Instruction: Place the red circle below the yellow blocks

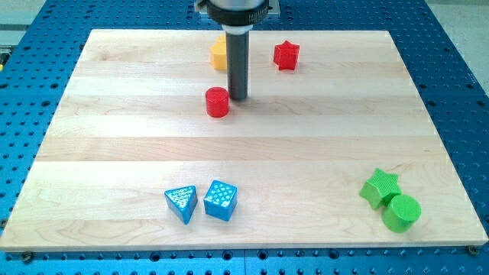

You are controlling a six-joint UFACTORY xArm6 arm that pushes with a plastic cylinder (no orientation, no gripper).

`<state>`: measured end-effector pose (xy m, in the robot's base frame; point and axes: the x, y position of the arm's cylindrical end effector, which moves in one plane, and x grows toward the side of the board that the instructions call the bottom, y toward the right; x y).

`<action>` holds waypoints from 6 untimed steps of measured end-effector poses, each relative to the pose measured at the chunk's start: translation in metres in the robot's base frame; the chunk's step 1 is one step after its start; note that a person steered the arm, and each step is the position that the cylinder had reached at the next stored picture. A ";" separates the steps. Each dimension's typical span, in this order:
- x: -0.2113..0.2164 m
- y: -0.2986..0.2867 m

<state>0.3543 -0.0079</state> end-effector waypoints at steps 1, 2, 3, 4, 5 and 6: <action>-0.005 -0.025; -0.005 -0.037; -0.004 -0.038; 0.002 -0.062; 0.005 -0.108; 0.027 -0.094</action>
